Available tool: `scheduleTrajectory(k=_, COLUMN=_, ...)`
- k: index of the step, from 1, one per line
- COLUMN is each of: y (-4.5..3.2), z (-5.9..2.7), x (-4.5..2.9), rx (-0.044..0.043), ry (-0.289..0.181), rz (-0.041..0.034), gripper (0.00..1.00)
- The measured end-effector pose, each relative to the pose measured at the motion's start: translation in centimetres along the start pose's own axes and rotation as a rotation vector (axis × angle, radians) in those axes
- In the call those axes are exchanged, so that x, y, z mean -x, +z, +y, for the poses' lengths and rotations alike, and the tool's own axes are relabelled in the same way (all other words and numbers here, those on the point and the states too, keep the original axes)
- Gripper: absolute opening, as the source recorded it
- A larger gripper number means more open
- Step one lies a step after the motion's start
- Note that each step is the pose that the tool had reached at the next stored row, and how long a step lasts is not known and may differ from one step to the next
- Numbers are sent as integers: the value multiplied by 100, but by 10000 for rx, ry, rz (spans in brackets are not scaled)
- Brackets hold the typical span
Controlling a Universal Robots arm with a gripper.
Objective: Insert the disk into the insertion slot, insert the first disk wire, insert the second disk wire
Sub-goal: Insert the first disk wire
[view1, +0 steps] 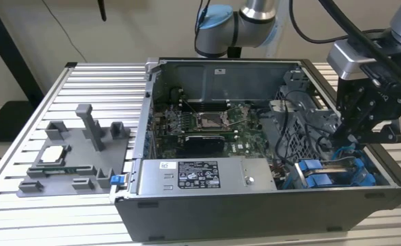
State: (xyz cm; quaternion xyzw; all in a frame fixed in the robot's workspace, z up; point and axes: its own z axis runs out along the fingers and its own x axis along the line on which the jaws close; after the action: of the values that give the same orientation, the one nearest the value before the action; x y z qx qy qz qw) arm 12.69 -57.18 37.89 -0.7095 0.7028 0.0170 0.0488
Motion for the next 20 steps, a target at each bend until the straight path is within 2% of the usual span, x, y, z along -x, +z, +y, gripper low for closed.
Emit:
scheduleTrajectory(k=6, y=22, z=-64, x=-79, rx=142, ry=13, rz=-1, gripper=0)
scheduleTrajectory(k=10, y=37, z=-97, x=-122, rx=205, ry=19, rz=-2, gripper=0)
scheduleTrajectory(k=20, y=58, z=-124, x=-152, rx=236, ry=22, rz=-1, gripper=0)
